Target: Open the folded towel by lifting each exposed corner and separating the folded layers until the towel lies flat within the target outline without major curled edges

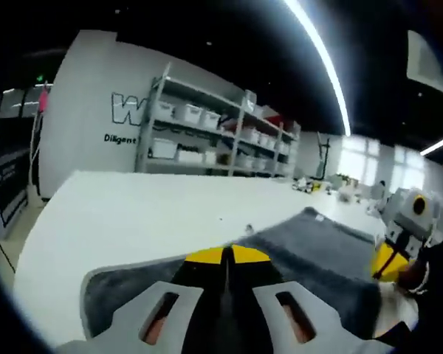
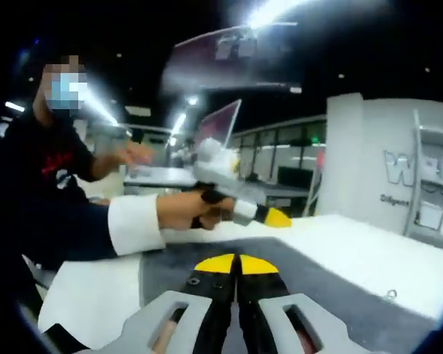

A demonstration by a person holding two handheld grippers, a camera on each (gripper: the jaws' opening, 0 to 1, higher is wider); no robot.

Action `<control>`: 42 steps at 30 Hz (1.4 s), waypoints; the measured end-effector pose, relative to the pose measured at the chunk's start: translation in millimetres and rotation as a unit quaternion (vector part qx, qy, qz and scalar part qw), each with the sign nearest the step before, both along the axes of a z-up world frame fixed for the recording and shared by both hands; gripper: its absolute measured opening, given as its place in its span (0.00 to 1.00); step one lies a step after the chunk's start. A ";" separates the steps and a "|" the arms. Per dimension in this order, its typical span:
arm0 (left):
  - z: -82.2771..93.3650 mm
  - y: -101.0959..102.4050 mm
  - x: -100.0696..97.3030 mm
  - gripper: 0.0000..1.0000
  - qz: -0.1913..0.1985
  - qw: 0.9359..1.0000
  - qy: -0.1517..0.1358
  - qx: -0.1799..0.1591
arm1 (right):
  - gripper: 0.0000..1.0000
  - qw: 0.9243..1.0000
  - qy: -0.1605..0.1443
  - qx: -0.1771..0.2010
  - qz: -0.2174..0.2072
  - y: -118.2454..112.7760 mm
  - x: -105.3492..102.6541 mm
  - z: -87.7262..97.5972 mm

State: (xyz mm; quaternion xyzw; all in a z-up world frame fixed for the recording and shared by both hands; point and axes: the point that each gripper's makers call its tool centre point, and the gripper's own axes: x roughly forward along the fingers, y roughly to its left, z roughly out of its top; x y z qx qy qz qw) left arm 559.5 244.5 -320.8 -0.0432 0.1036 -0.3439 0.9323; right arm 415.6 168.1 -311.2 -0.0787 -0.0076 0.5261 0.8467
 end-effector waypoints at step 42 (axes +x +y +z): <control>-54.2 -100.4 -43.7 0.39 -0.106 0.989 0.048 0.094 | 0.08 0.977 0.062 -0.174 -0.104 -171.0 82.7 -82.3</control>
